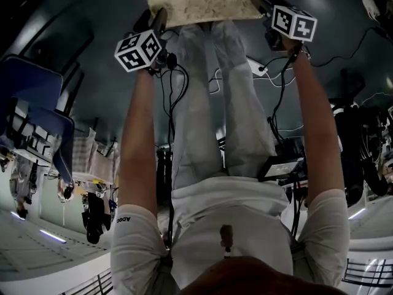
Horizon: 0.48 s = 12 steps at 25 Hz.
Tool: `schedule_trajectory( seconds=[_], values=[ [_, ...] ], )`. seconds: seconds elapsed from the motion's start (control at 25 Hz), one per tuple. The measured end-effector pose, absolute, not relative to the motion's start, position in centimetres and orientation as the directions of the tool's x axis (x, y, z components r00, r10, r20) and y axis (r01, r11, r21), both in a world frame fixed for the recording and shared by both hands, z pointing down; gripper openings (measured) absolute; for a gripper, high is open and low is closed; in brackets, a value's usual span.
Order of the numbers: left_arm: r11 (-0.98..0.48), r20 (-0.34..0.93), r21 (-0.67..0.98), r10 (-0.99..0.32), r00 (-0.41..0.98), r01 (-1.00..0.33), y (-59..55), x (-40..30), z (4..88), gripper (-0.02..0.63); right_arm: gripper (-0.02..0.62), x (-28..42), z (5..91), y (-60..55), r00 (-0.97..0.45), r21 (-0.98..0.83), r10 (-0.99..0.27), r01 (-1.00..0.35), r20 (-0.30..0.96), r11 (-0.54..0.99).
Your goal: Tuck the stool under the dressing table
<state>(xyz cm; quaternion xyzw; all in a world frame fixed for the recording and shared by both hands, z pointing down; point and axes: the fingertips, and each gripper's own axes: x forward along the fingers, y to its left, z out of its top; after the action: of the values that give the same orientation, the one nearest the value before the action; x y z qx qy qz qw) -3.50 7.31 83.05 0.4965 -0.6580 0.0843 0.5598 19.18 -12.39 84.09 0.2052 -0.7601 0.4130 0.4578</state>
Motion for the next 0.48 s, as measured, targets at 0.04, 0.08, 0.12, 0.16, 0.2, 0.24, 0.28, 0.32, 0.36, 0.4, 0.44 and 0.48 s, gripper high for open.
schedule_trajectory(
  seconds=[0.04,0.08,0.12,0.16,0.2,0.24,0.28,0.32,0.36,0.4,0.44,0.48],
  values=[
    [0.496,0.822,0.449,-0.555,0.126,-0.743,7.4,-3.3,83.3,0.216,0.255,19.3,84.3,-12.1,-0.489,-0.436,0.073,-0.689,0.869,0.578],
    [0.498,0.824,0.450,-0.551,0.131,-0.741,7.5,-3.2,83.5,0.221,0.262,19.4,84.5,-11.8,-0.481,-0.433,0.078,-0.691,0.873,0.579],
    [0.498,0.827,0.448,-0.546,0.133,-0.743,7.6,-3.1,83.8,0.222,0.264,19.5,84.7,-11.6,-0.477,-0.431,0.079,-0.696,0.875,0.574],
    [0.498,0.830,0.443,-0.542,0.132,-0.745,7.8,-3.2,84.0,0.221,0.267,19.6,85.0,-11.4,-0.479,-0.435,0.076,-0.704,0.875,0.561],
    [0.500,0.834,0.438,-0.537,0.129,-0.747,7.9,-3.4,84.3,0.221,0.270,19.6,85.1,-11.2,-0.483,-0.440,0.073,-0.714,0.873,0.544],
    [0.504,0.837,0.435,-0.532,0.128,-0.746,8.0,-3.5,84.5,0.222,0.273,19.7,85.3,-11.2,-0.486,-0.445,0.069,-0.723,0.871,0.528],
    [0.509,0.839,0.436,-0.528,0.131,-0.742,8.0,-3.6,84.7,0.232,0.274,19.7,85.3,-11.2,-0.488,-0.448,0.067,-0.729,0.870,0.518],
    [0.511,0.839,0.442,-0.526,0.138,-0.738,8.0,-3.6,84.9,0.233,0.273,19.7,85.3,-11.2,-0.488,-0.449,0.066,-0.732,0.870,0.513],
    [0.509,0.838,0.448,-0.525,0.147,-0.735,7.9,-3.7,84.9,0.233,0.270,19.6,85.3,-11.2,-0.487,-0.448,0.066,-0.732,0.871,0.512],
    [0.506,0.838,0.451,-0.524,0.153,-0.735,7.8,-3.7,84.9,0.233,0.267,19.5,85.3,-11.2,-0.486,-0.448,0.067,-0.732,0.871,0.513],
    [0.502,0.838,0.451,-0.522,0.157,-0.738,7.8,-3.8,84.9,0.233,0.264,19.4,85.3,-11.3,-0.487,-0.449,0.068,-0.731,0.871,0.513],
    [0.497,0.841,0.447,-0.518,0.160,-0.744,7.7,-3.8,84.9,0.230,0.261,19.4,85.2,-11.3,-0.487,-0.449,0.068,-0.731,0.871,0.514]
  ],
)
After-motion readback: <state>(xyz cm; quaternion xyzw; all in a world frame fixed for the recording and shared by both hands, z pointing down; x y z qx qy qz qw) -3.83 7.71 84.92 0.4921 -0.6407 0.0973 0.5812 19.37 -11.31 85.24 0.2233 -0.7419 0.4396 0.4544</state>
